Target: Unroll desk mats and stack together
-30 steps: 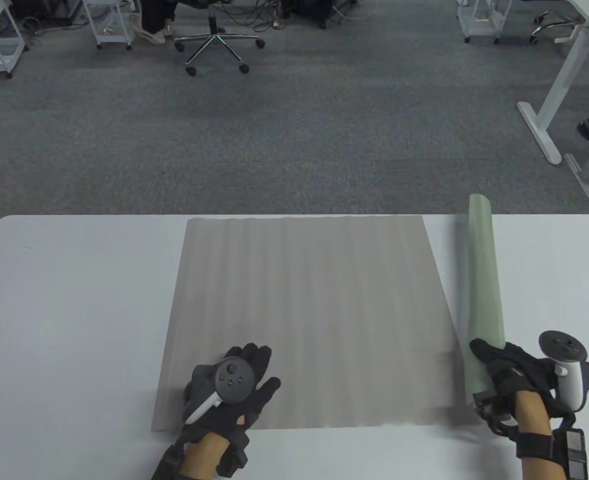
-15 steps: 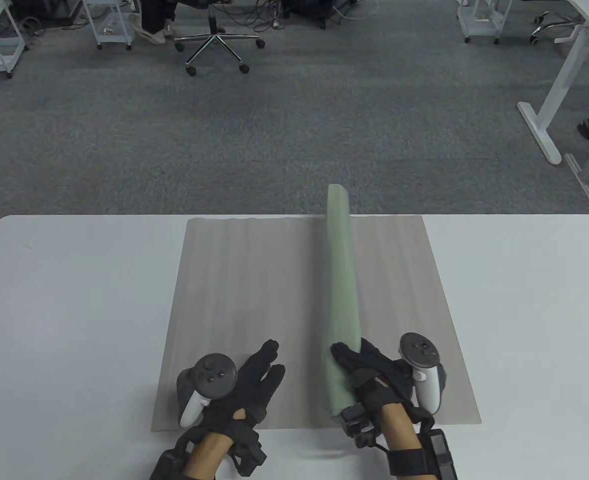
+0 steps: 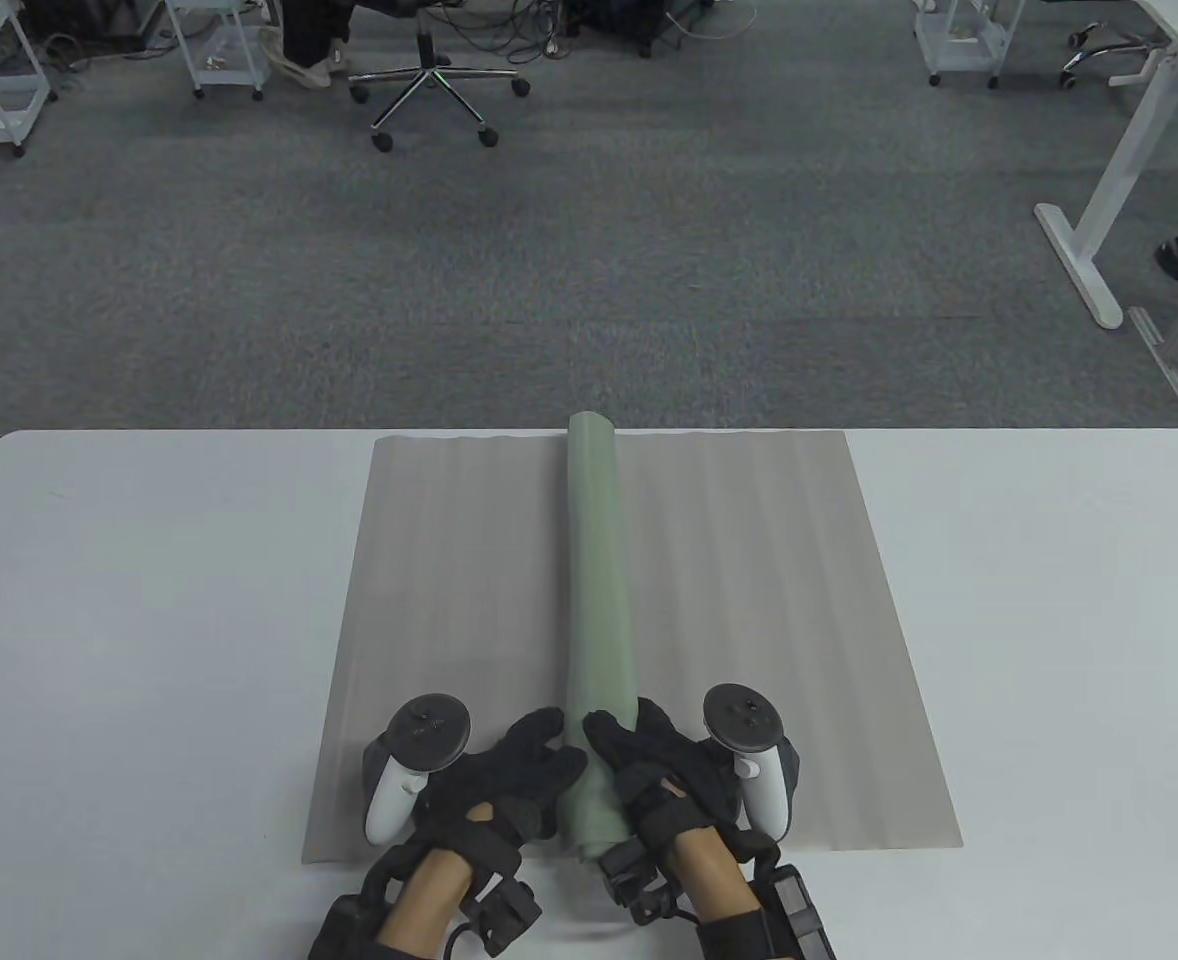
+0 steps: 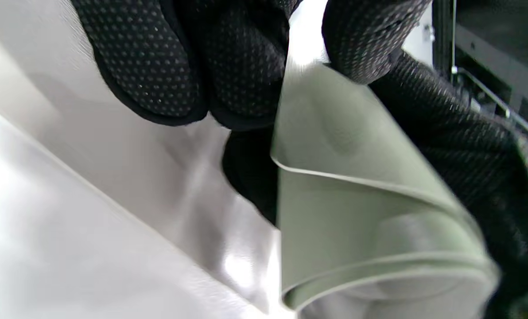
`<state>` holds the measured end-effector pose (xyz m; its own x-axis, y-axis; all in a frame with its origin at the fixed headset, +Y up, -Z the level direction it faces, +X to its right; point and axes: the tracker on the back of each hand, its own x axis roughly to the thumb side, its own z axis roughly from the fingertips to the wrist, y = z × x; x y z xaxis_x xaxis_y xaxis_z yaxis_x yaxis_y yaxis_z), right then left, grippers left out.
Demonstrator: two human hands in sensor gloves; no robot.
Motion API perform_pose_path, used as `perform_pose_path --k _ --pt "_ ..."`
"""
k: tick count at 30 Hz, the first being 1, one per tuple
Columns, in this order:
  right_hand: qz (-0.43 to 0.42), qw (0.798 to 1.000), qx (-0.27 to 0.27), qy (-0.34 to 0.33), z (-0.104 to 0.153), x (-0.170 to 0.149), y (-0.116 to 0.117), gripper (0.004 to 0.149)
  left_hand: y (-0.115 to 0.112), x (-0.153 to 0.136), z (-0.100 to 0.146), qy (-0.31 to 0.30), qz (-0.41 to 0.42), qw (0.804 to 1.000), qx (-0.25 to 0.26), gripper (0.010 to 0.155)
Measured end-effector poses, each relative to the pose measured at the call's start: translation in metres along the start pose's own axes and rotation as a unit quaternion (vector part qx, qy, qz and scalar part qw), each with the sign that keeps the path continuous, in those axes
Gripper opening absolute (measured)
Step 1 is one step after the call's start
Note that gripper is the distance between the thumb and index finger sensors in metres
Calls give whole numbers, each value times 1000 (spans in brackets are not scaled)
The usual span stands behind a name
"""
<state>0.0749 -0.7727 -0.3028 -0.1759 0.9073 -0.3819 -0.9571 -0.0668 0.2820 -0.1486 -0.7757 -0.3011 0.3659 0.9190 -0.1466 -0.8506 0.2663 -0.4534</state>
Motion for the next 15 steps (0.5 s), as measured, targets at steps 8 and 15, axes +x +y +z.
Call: perform_pose_path --k 8,15 --pt "-169 981 95 28 -6 -17 -3 93 14 -8 6 -3 72 997 24 59" --pt "-157 983 95 15 -7 -21 4 89 19 -8 12 -12 97 994 48 47"
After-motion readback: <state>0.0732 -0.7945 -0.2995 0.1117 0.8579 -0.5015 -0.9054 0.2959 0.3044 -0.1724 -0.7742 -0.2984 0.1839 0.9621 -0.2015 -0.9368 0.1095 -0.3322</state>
